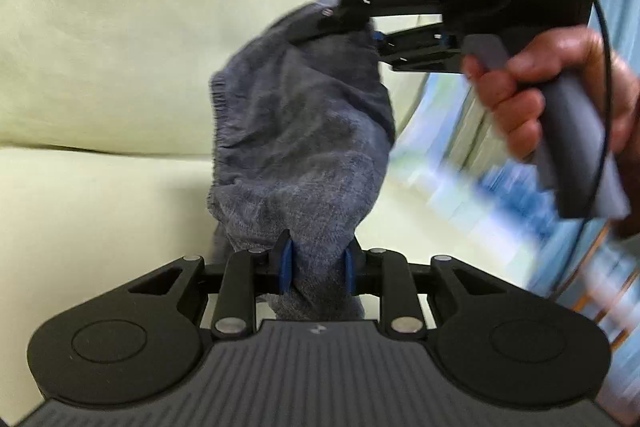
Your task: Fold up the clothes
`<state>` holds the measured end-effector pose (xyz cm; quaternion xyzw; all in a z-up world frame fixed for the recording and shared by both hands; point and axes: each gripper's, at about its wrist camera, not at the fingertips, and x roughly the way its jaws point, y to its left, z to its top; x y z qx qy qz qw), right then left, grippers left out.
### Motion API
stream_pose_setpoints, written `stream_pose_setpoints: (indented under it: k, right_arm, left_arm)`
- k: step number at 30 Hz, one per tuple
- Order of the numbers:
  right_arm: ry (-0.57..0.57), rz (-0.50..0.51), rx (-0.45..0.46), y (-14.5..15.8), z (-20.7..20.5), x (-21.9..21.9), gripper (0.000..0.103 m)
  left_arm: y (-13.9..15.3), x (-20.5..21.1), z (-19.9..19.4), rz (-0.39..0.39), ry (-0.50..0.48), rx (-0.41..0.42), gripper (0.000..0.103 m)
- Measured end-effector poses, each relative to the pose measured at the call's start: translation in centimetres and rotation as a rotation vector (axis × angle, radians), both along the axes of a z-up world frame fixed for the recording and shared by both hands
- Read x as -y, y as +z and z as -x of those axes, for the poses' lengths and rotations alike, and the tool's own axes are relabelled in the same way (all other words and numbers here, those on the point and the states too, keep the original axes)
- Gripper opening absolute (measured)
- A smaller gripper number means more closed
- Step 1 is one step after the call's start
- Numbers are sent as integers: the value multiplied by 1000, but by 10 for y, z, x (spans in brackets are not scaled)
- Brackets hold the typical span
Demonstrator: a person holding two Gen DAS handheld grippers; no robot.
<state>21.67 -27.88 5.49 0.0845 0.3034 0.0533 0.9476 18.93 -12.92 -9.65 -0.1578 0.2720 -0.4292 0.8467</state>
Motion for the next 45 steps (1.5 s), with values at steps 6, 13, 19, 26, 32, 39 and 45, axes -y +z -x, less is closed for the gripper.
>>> stream_pose_setpoints:
  k: [6, 13, 19, 26, 32, 39, 45]
  right_arm:
    - [357, 331, -165, -54, -28, -115, 16]
    - [710, 315, -323, -186, -10, -236, 29]
    - [846, 188, -293, -200, 24, -271, 82]
    - [422, -238, -203, -150, 39, -165, 75]
    - [17, -321, -363, -171, 91, -76, 77]
    - [-127, -427, -454, -211, 121, -72, 77]
    - [-62, -396, -386, -227, 116, -99, 33]
  left_arm:
    - [-66, -60, 5, 185, 127, -310, 30]
    - [-107, -188, 58, 49, 394, -572, 46]
    - [-85, -263, 93, 76, 548, -607, 49]
    - [-42, -303, 81, 71, 611, -504, 53]
    - [-53, -260, 19, 107, 603, -512, 60]
    - [-87, -245, 9, -61, 700, -610, 60]
    - [-100, -229, 14, -373, 651, -525, 64]
